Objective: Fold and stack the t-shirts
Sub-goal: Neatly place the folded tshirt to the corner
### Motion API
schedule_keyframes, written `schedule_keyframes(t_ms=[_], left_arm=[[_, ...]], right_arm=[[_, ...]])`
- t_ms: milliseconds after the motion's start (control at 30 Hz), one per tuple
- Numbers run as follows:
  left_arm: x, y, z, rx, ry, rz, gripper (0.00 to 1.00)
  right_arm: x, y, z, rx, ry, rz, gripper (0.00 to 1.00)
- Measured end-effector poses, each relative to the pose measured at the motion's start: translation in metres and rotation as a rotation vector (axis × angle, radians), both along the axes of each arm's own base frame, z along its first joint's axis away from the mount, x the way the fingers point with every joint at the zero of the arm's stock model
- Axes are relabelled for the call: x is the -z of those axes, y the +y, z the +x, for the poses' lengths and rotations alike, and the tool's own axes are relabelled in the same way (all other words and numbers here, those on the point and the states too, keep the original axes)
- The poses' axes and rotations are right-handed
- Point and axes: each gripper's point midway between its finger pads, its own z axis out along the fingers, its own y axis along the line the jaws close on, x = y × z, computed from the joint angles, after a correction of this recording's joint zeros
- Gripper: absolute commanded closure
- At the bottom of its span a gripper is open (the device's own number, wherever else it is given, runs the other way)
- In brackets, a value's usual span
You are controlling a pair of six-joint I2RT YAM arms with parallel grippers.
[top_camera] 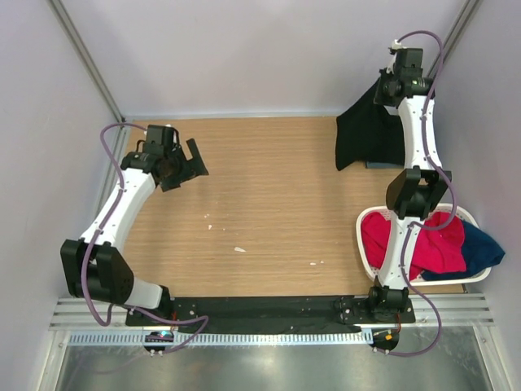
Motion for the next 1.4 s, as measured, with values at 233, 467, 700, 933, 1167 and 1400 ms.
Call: schedule_keyframes(t_ms=[233,467,700,933,1167,1400], left_arm=[[0.004,0.000,0.007,0.007,0.012,-0.003,0.00],[0.003,0.000,0.009,0.009,0.012,-0.017,0.00],[0.005,0.001,0.010,0.009,0.022,-0.025,0.00],[0.005,0.001,0.010,0.007,0.024,-0.030,0.00],[0.006,-0.001,0.010,0.011,0.031,-0.042,0.00],[0.010,-0.003,0.011,-0.002,0.048,-0.060,0.00]], right_arm=[[-0.003,0.000,0.001,-0.002,-0.010,0.000,0.98],[-0.018,0.011,0.011,-0.046,-0.075,0.021,0.99],[-0.039,0.011,0.020,-0.061,-0.155,0.015,0.99],[-0.041,0.003,0.021,-0.063,-0.163,0.006,0.99],[-0.038,-0.023,0.016,-0.065,-0.152,0.022,0.99],[-0.030,-0.082,0.004,-0.012,-0.124,-0.010,0.99]])
